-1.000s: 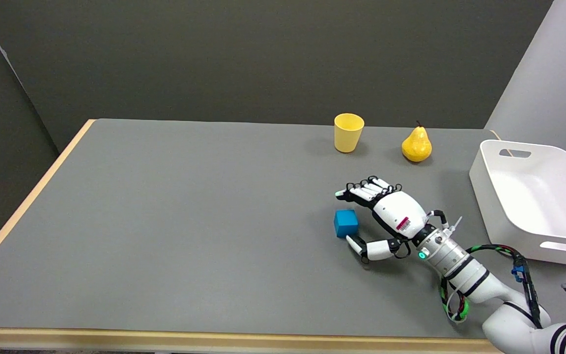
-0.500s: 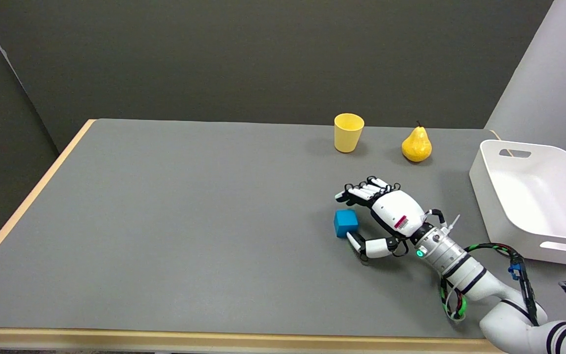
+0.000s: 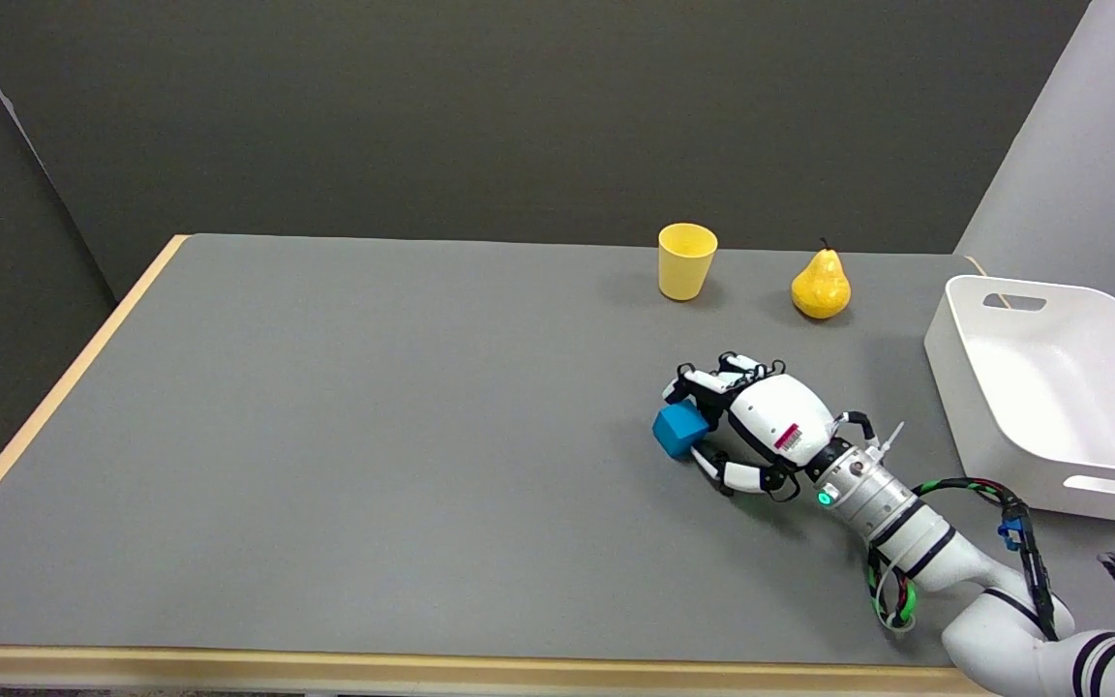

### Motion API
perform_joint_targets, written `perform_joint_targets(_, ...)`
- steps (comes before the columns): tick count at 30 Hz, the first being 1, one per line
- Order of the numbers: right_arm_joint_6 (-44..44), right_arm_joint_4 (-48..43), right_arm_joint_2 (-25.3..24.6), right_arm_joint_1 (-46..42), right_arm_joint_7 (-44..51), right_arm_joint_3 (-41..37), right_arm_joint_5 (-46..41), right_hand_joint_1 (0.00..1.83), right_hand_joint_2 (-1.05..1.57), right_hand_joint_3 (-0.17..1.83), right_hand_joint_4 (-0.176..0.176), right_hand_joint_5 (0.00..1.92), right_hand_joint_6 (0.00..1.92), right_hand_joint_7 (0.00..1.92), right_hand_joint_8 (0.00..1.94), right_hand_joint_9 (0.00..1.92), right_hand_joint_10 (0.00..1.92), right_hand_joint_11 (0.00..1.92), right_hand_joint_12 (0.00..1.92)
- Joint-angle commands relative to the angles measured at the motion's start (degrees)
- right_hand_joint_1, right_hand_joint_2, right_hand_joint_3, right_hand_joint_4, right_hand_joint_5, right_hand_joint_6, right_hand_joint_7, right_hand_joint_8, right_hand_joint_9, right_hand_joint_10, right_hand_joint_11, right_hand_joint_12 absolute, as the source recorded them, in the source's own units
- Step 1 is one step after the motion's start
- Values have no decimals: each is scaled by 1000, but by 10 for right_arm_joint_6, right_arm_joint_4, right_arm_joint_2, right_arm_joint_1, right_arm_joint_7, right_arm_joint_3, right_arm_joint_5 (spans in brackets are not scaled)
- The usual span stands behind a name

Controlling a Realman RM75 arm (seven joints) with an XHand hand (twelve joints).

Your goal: Pick up the cube.

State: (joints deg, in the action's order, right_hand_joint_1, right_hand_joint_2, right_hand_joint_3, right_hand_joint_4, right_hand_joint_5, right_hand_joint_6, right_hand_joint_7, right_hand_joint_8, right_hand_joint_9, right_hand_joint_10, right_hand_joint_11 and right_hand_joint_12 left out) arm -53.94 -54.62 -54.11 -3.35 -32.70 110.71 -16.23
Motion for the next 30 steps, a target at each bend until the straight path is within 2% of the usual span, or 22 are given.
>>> perform_joint_targets(1, -6, 1, -1, 1, -2, -3, -4, 1327, 904, 694, 23, 437, 1107, 767, 1549, 669, 1370, 331, 1453)
perform_joint_targets(4, -6, 1, -1, 1, -4, -4, -4, 1357, 911, 669, 24, 440, 1117, 771, 1561, 676, 1414, 341, 1464)
perform_joint_targets(6, -6, 1, 0, 1, -4, -6, -4, 1477, 955, 527, 26, 434, 1133, 788, 1582, 686, 1464, 342, 1471)
perform_joint_targets(10, -4, 0, 3, 1, -9, -10, -4, 1479, 953, 543, 26, 428, 1149, 779, 1598, 677, 1491, 353, 1482)
perform_joint_targets(12, 0, -1, 3, 1, -24, -10, -6, 1351, 905, 672, 32, 436, 1122, 777, 1541, 685, 1395, 344, 1472)
perform_joint_targets(14, 2, 0, 4, 1, -50, -11, -6, 958, 759, 878, 62, 421, 1006, 742, 1240, 685, 1323, 306, 1449)
perform_joint_targets(16, 2, -1, 4, 1, -59, -14, -6, 854, 704, 930, 62, 377, 786, 627, 823, 560, 1153, 234, 1398)
perform_joint_targets(17, 2, -2, 4, 1, -60, -15, -6, 833, 688, 939, 59, 358, 703, 579, 693, 507, 1086, 204, 1376)
perform_joint_targets(21, 8, -5, 4, 2, -60, -17, -6, 771, 660, 942, 54, 308, 558, 472, 522, 384, 946, 151, 1318)
perform_joint_targets(30, 16, -12, 5, 3, -62, -18, -6, 724, 643, 926, 52, 291, 518, 401, 421, 297, 848, 112, 1284)
